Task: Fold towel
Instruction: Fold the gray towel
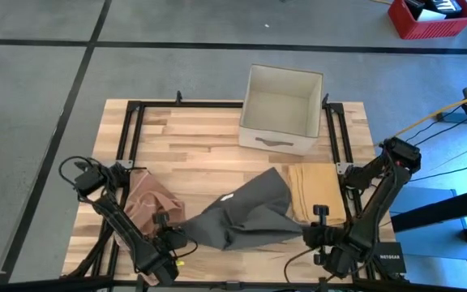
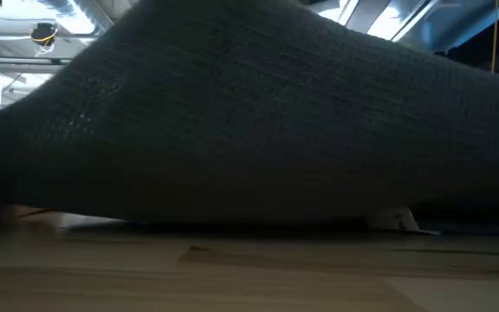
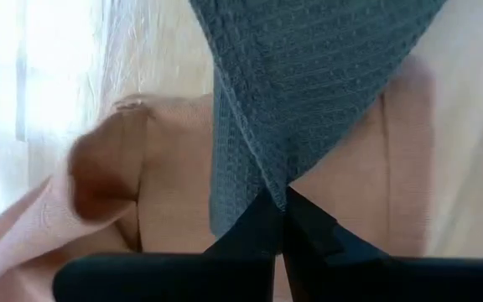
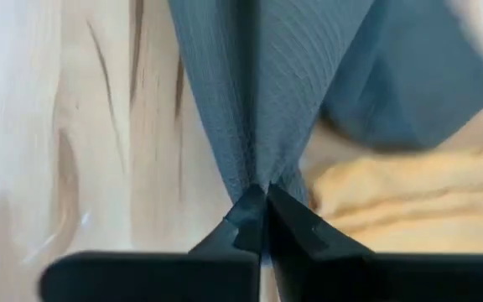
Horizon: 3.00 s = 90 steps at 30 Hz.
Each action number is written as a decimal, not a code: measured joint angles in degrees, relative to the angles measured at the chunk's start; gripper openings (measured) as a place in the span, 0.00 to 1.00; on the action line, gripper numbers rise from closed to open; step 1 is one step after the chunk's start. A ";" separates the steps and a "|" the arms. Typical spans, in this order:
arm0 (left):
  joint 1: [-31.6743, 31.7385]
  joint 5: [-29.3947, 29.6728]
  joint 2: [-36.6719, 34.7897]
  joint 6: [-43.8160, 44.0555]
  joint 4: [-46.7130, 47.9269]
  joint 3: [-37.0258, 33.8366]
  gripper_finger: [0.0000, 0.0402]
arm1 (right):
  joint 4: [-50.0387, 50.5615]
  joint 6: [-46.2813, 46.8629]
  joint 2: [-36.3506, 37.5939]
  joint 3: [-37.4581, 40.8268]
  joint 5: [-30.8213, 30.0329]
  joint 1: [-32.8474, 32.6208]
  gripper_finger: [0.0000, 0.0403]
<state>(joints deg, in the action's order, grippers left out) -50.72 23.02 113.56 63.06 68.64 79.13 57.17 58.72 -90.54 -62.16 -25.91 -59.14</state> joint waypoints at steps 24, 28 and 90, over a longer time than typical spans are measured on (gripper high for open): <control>1.54 -1.18 1.29 -1.59 1.18 -0.02 0.01 | -52.38 -69.91 -10.84 -7.90 8.22 34.30 0.46; 1.49 -0.79 1.29 -1.78 1.21 -0.02 0.00 | -54.11 -74.96 -17.27 -9.87 17.91 39.33 0.46; 16.77 47.56 -31.97 -33.20 10.44 25.22 0.00 | -21.23 -82.51 16.71 -26.02 -24.77 34.03 0.02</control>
<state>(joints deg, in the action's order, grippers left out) -33.96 70.58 81.59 29.86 79.08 104.36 35.94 -23.79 -73.83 -88.18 -50.68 -25.11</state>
